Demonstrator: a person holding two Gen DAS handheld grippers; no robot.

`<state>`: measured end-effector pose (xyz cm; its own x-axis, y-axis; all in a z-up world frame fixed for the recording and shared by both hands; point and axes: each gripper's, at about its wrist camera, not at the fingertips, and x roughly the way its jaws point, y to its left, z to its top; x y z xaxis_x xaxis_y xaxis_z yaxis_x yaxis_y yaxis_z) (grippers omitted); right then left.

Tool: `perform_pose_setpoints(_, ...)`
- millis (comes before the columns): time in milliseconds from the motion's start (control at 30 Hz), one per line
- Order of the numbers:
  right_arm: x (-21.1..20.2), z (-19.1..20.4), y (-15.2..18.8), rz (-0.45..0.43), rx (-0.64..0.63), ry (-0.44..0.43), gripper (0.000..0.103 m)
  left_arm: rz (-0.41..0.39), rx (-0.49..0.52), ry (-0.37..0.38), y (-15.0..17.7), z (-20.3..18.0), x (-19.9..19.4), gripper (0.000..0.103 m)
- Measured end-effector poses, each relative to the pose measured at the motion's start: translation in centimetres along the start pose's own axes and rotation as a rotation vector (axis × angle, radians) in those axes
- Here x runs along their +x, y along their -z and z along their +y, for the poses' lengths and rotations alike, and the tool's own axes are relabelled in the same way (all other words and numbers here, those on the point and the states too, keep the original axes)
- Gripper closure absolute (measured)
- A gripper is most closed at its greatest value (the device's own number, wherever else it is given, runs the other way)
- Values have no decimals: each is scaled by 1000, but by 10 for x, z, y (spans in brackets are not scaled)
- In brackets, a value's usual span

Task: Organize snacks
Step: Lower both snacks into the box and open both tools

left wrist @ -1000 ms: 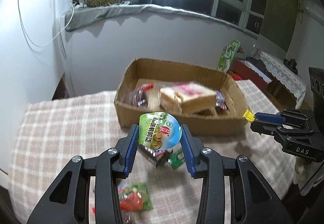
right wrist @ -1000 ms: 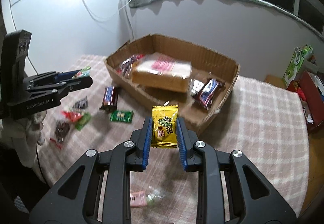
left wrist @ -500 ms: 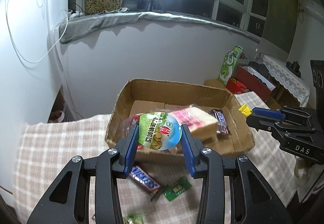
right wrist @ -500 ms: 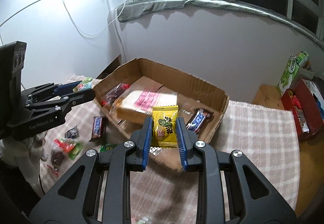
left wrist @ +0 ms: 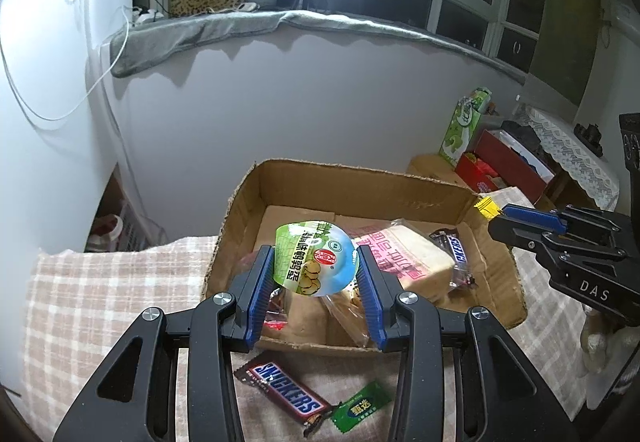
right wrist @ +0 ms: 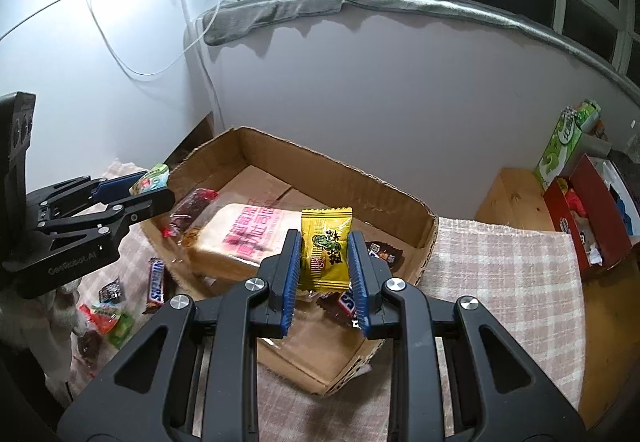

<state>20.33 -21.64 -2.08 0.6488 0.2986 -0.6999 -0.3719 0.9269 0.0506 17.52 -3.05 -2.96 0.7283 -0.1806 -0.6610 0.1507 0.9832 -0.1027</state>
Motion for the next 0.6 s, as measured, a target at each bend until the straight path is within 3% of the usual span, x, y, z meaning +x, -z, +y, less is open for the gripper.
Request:
perform_pose_setpoints(267, 10, -10, 0, 18, 15, 16, 78, 17, 5, -8, 0, 1, 8, 63)
perform_pose_setpoints(433, 11, -9, 1, 18, 5, 29, 77, 18, 6, -16, -1, 1, 8, 53)
perform_pose_setpoints(467, 11, -8, 1, 16, 5, 30, 67, 17, 5, -13, -1, 1, 7, 48)
perform_pose_setpoints(500, 10, -7, 1, 9, 2, 38, 49, 16, 3, -11, -1, 1, 7, 45)
perform_pose_setpoints(567, 6, -5, 2, -14, -7, 55, 32, 18, 5, -13, -1, 1, 8, 45)
perform_pose_setpoints(600, 5, -4, 1, -17, -12, 58, 32, 17, 3, -15, -1, 2, 8, 45)
